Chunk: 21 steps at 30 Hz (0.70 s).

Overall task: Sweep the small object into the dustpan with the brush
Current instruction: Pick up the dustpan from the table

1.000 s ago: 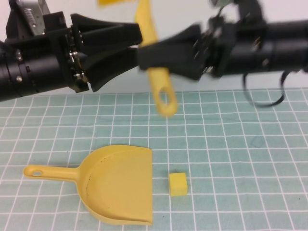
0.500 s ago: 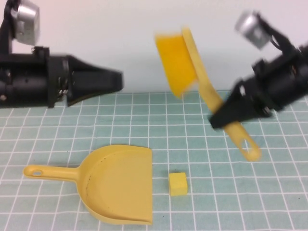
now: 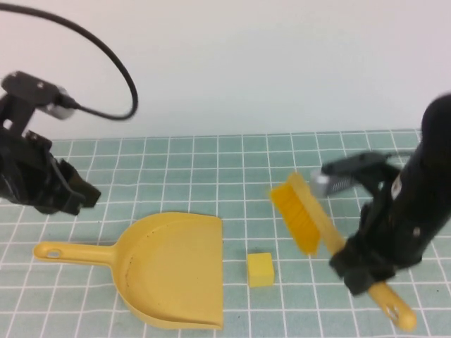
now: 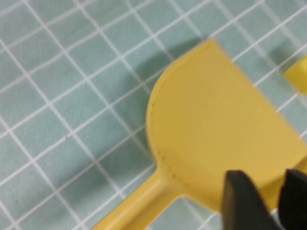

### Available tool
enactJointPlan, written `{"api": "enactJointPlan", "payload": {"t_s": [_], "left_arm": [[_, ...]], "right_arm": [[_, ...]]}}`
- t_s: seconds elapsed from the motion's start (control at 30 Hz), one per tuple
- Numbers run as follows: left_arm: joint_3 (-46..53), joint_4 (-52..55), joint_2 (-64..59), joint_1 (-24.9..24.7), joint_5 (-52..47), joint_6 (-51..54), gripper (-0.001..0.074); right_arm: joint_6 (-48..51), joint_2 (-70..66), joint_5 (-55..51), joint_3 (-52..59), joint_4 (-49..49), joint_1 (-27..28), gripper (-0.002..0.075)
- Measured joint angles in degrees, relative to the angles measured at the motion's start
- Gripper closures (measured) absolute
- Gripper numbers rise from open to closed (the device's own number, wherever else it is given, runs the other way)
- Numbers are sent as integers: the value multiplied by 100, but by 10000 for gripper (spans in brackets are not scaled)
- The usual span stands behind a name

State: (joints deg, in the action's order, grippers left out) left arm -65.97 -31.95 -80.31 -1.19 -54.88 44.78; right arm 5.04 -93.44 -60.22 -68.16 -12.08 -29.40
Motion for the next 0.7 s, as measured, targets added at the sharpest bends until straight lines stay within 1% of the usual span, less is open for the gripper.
{"api": "enactJointPlan", "payload": {"t_s": [0.07,0.13,0.2,0.33,0.4,0.53,0.7], "left_arm": [[0,311,-152,-122,12,76,503],[0,822,-357,-370,12,131,412],[0,1414,-559,-686,65,155,358],[0,2737,-939,-1256,214,62,326],[0,3149,-1081,-1409,263,-50,323],[0,3348,-1321,-1438,387,-74,305],[0,3547,-1441,-1428,386,-85,230]], "right_arm": [[-59,0,108,273,52,-106,557],[-62,9,147,444,104,-157,557],[-75,9,147,527,146,-166,557],[-147,9,206,555,248,-166,557],[-176,9,228,555,270,-166,557],[-189,9,227,555,270,-166,557],[-189,9,227,555,258,-169,557]]}}
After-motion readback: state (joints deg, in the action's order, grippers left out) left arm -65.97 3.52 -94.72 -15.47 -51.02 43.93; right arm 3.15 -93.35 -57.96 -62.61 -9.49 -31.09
